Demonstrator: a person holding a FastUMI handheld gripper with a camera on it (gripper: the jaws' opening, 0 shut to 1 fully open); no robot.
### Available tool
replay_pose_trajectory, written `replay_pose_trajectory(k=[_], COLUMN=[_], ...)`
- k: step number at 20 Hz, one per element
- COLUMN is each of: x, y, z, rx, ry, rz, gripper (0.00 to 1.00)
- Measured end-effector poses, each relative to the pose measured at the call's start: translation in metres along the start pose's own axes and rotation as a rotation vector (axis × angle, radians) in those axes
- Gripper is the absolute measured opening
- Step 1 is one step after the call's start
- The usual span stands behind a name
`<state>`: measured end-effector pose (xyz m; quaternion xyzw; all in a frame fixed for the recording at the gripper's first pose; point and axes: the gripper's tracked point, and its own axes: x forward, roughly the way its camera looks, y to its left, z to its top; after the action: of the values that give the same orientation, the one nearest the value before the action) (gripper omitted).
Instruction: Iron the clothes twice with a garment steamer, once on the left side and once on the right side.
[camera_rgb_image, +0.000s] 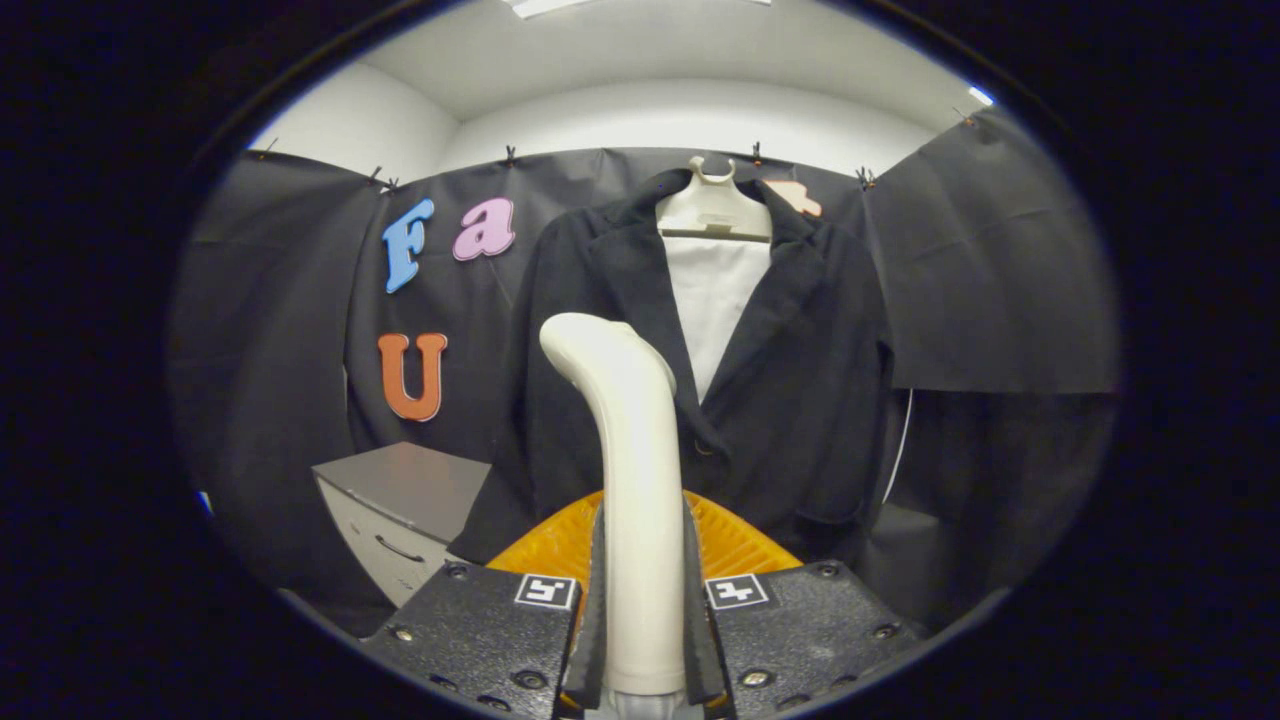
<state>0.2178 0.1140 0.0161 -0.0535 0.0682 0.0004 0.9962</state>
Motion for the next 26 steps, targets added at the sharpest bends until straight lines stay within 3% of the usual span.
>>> replay_pose_trajectory(k=[11,26], x=[-0.009,-0.019], y=[-0.013,-0.017], z=[-0.092,-0.201], rx=[-0.038,-0.074], ry=[0.152,0.352], rz=[-0.074,-0.092], gripper=[0.34,0.34])
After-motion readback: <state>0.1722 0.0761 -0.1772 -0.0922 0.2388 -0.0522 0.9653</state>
